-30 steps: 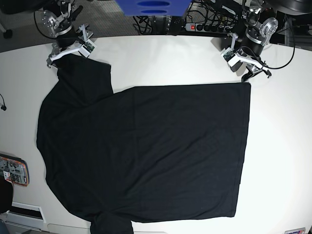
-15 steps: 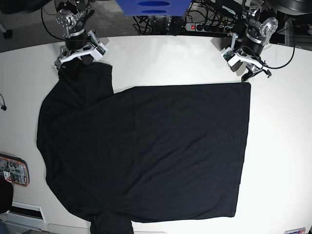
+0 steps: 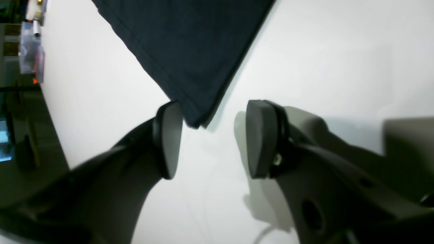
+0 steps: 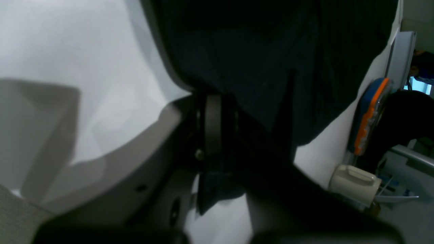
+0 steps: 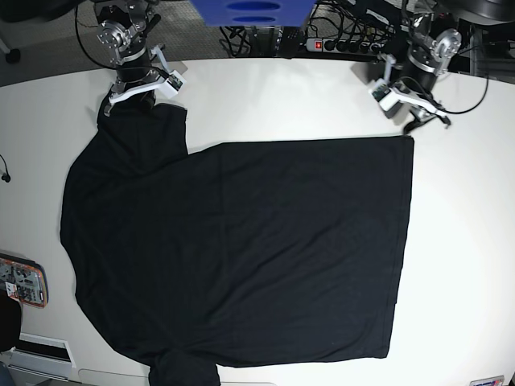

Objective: Fold the T-shirt properly
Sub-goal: 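Lift the shirt's shoulder edge with both grippers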

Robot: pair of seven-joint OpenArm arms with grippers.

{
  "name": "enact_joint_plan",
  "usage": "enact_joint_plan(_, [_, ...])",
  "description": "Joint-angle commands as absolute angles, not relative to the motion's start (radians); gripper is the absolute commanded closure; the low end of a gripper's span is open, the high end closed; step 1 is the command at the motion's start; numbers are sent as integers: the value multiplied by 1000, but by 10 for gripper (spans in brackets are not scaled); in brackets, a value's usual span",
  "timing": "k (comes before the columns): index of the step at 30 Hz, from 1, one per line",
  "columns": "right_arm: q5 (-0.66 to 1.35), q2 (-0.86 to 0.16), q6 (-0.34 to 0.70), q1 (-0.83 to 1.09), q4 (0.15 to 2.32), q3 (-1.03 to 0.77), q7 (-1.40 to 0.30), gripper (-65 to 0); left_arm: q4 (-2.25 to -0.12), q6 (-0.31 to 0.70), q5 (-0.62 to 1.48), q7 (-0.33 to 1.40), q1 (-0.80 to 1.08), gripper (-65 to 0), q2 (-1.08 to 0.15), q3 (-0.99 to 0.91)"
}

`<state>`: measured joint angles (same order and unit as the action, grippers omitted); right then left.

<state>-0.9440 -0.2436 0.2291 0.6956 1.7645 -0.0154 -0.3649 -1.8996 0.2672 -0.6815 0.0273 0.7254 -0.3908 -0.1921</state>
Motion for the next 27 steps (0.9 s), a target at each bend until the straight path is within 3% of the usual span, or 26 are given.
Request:
enact_joint_plan(1, [-891, -239, 389, 731, 1730, 1, -412, 0, -1913, 248, -680, 19, 725, -297, -401, -219])
enact_joint_plan(5, [-891, -239, 389, 731, 1779, 2, -412, 0, -1913, 331, -679, 41, 727, -297, -438, -251])
enact_joint_plan(10, [-891, -239, 389, 731, 1825, 2, -412, 0, -1916, 538, -676, 255, 670, -298, -510, -176])
enact_joint_plan(19, [-891, -239, 389, 734, 1825, 2, -412, 0, -1851, 545, -688, 274, 513, -299, -521, -96])
enact_joint_plan(27, [-891, -239, 389, 736, 1825, 2, -412, 0, -1695, 545, -860, 274, 414, -299, -521, 50])
